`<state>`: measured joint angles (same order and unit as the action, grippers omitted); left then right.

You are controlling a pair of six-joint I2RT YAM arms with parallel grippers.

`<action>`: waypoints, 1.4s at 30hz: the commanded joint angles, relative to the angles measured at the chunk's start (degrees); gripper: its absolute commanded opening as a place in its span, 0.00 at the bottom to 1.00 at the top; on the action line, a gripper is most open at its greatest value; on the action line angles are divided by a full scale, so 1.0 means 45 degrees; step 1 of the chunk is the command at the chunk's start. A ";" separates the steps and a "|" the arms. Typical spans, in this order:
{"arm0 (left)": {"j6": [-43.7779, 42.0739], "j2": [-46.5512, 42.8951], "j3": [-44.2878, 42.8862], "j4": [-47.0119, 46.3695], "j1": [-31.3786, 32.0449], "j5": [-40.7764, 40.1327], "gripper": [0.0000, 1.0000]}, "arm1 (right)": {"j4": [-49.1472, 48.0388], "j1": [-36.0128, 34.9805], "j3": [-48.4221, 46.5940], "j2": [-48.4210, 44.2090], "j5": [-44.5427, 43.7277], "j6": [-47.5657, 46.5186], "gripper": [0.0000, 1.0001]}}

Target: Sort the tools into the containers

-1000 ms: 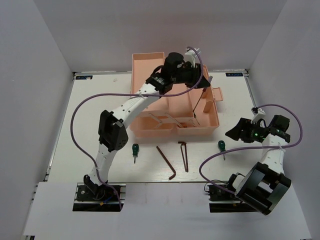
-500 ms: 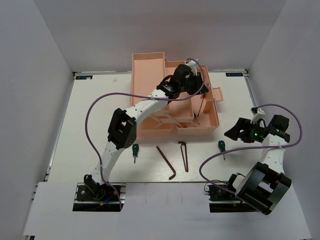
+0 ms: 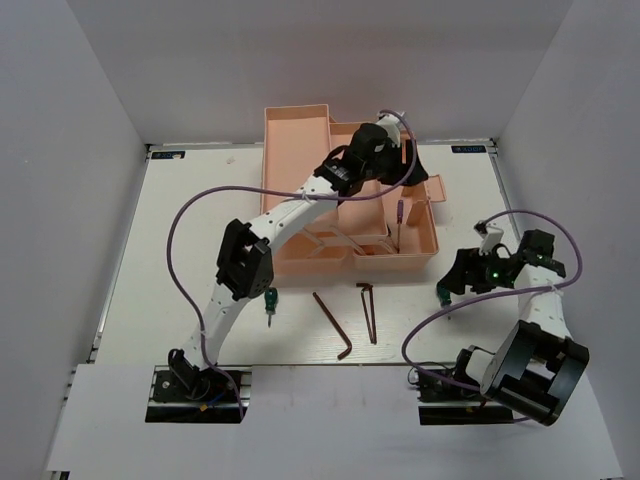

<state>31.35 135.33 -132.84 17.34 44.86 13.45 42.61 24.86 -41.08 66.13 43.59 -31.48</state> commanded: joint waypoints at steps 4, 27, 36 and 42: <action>-0.4659 -0.5300 0.3126 0.2548 0.2235 -0.4541 0.73 | -0.2454 -0.1520 0.1217 0.0011 -0.4155 0.0609 0.76; 0.3480 -1.7026 1.9087 0.7279 0.3741 -1.1017 0.73 | -0.4080 -0.3807 0.1864 0.1809 -0.6954 0.2407 0.31; 0.3931 -1.6678 2.0064 0.7085 0.3859 -1.0900 0.77 | 0.0518 -0.3747 -0.0199 -0.0553 -0.3526 0.0108 0.00; 0.3657 -1.5855 2.0865 0.5349 0.3859 -1.0898 0.82 | 0.6442 -0.3806 -0.2293 -0.0945 -0.1154 -0.4869 0.00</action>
<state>47.51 62.61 -40.75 46.04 62.00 -34.72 54.63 7.86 -46.39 62.92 29.47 -39.35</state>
